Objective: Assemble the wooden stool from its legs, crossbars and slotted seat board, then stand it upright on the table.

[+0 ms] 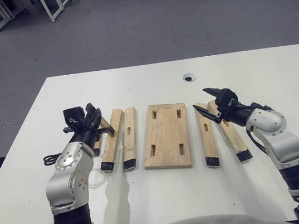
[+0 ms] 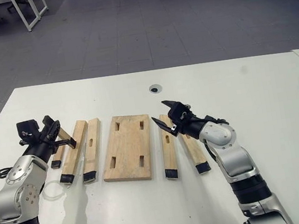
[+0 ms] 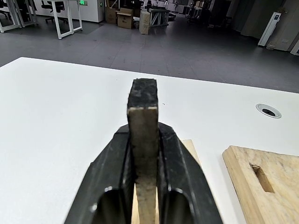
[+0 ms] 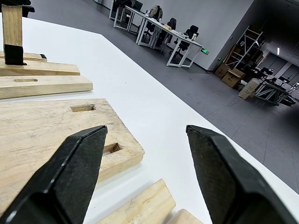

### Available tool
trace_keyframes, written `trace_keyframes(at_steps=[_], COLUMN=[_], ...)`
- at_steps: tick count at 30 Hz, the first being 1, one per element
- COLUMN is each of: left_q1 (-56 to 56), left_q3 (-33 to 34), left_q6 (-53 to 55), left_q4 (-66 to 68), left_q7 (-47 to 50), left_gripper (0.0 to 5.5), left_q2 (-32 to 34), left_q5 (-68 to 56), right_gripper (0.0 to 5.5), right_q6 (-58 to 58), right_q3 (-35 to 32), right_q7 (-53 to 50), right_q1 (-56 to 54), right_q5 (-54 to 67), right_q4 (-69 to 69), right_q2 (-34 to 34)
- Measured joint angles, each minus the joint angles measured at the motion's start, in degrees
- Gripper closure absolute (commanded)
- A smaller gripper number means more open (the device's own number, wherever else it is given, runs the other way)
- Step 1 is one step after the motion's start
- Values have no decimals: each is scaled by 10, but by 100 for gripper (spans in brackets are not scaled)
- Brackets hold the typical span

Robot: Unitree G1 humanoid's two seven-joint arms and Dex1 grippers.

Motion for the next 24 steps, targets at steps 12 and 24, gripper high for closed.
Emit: trace_keyframes(at_steps=[12, 24], left_q1=[-12, 50], left_q3=[6, -23], left_q6=[-40, -146], left_q4=[74, 48], left_q7=[-57, -29], left_gripper=[507, 507], left_q2=[15, -38], left_q5=[21, 90], right_gripper=[239, 239], right_q6=[4, 4], right_q3=[-2, -4], right_q7=[0, -3], right_q1=[2, 2], right_q5=[2, 0], right_q4=[-4, -5], right_q2=[-2, -2])
